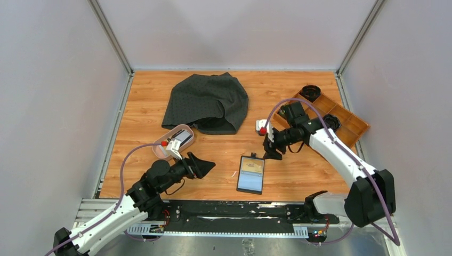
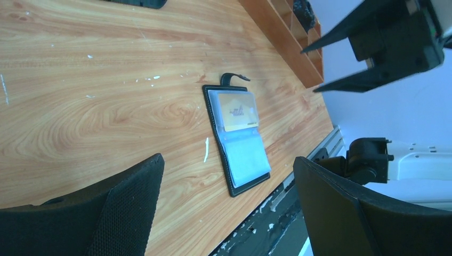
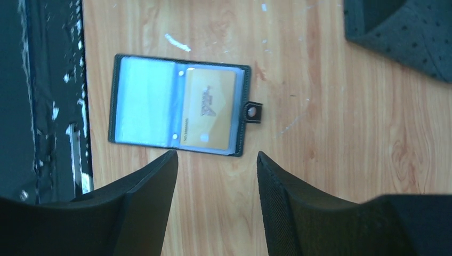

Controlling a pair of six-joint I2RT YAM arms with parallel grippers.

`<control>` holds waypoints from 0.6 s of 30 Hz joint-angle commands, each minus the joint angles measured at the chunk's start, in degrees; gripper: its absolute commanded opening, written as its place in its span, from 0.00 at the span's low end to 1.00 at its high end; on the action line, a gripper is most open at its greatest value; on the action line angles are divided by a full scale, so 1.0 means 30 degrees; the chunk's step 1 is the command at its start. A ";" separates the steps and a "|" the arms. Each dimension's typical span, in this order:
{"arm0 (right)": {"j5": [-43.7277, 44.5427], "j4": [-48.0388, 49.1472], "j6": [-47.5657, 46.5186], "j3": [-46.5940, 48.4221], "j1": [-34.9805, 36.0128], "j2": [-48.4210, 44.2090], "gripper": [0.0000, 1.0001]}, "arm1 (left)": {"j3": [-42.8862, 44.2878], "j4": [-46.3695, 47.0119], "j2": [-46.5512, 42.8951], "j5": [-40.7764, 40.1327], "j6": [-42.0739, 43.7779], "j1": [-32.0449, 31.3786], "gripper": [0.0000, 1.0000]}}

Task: Put the credit cards into the card holder
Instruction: Move the card holder to the center of the board.

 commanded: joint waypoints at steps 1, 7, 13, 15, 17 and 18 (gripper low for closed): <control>-0.1606 -0.3216 -0.9984 -0.1947 -0.0009 -0.1120 0.57 | 0.0641 0.0510 -0.0402 0.0135 0.0328 0.0025 0.94; 0.2062 -0.5662 -1.6139 -0.2132 0.1425 0.1200 0.22 | 0.1515 -0.1526 -0.0946 -0.0718 0.1629 0.0025 0.95; 0.4170 -0.3614 -1.6339 -0.4171 0.4635 0.2067 0.07 | 0.2427 -0.3712 -0.1393 -0.1212 0.2273 0.0025 0.95; 0.4554 -0.3031 -1.6034 -0.4647 0.5987 0.2417 0.05 | 0.2477 -0.3941 -0.1560 -0.1289 0.2308 0.0025 0.95; 0.4627 -0.2720 -1.5804 -0.4927 0.6961 0.2840 0.04 | 0.2508 -0.4119 -0.1730 -0.1349 0.2358 0.0025 0.95; 0.4628 -0.2270 -1.5382 -0.5071 0.7419 0.2982 0.04 | 0.2519 -0.4211 -0.1796 -0.1371 0.2381 0.0025 0.95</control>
